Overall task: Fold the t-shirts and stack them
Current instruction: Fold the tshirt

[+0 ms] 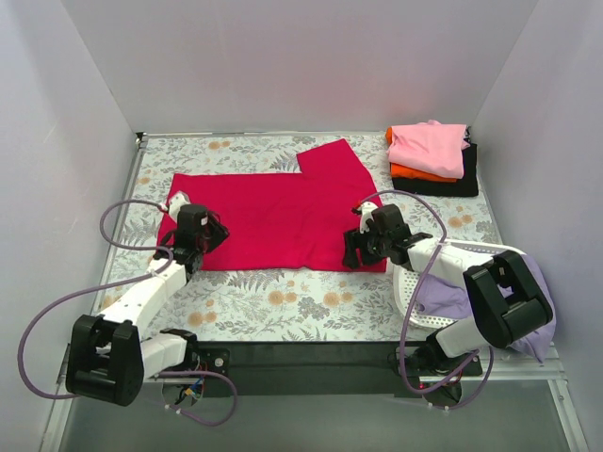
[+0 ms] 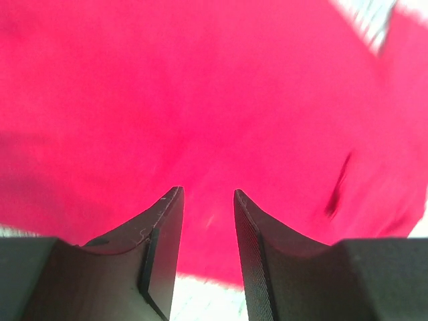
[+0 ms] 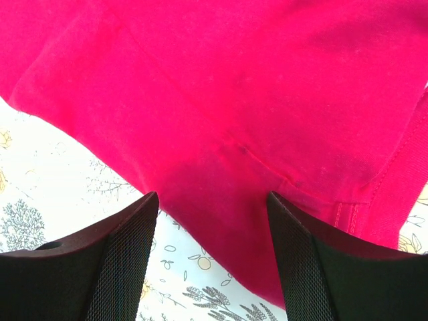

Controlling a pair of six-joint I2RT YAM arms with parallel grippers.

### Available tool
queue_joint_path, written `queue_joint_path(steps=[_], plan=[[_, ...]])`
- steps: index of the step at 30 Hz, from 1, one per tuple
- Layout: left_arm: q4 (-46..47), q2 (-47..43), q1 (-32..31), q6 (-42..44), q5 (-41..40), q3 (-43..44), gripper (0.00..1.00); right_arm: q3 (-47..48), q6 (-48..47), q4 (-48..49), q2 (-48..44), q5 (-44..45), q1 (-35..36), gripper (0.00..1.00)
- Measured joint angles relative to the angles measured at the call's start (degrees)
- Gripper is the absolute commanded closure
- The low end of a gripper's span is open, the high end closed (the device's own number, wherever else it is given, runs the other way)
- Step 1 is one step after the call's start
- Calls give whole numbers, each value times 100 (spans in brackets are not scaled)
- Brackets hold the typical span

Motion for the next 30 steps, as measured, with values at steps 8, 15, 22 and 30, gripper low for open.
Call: queue_joint_path(steps=[8, 15, 22, 30], plan=[[170, 918, 686, 212, -997, 669, 66, 28, -111, -90, 4, -326, 0, 40], [225, 1690, 1097, 411, -1449, 717, 66, -149, -94, -111, -210, -673, 0, 40], [481, 2004, 1910, 660, -1464, 981, 66, -184, -92, -114, -280, -778, 0, 39], [546, 2328, 2334, 861, -1322, 1294, 70, -184, -92, -114, -280, -793, 0, 39]])
